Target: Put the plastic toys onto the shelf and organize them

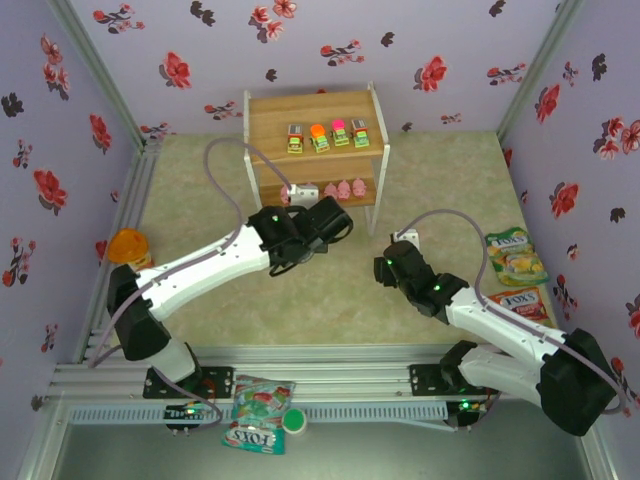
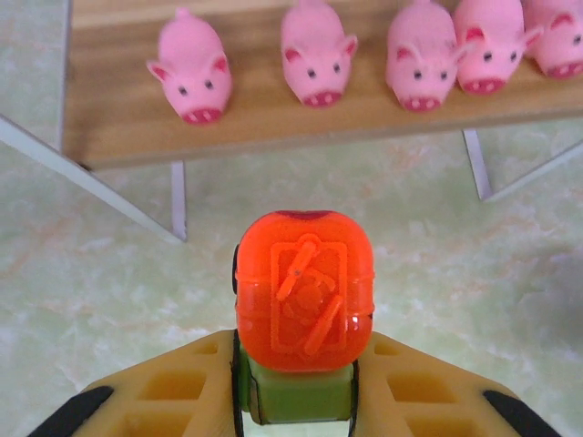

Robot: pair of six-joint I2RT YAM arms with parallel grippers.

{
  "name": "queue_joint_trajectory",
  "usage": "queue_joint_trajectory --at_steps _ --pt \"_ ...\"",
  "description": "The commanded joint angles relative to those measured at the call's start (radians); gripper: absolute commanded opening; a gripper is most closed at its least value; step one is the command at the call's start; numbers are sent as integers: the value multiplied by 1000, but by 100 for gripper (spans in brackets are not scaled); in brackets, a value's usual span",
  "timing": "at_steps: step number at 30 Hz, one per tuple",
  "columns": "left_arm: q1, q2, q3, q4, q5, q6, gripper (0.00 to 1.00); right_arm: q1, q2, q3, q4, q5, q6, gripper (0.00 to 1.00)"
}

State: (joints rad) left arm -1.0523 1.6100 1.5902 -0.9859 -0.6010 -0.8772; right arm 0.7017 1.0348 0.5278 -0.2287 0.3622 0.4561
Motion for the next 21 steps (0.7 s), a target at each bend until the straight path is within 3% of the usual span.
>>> queue_joint_trajectory --at_steps 1,21 --pt "27 -43 59 -72 -8 77 30 -4 7 2 24 -8 9 61" --pt "143 -36 370 -153 9 220 30 -5 16 5 24 -14 9 61"
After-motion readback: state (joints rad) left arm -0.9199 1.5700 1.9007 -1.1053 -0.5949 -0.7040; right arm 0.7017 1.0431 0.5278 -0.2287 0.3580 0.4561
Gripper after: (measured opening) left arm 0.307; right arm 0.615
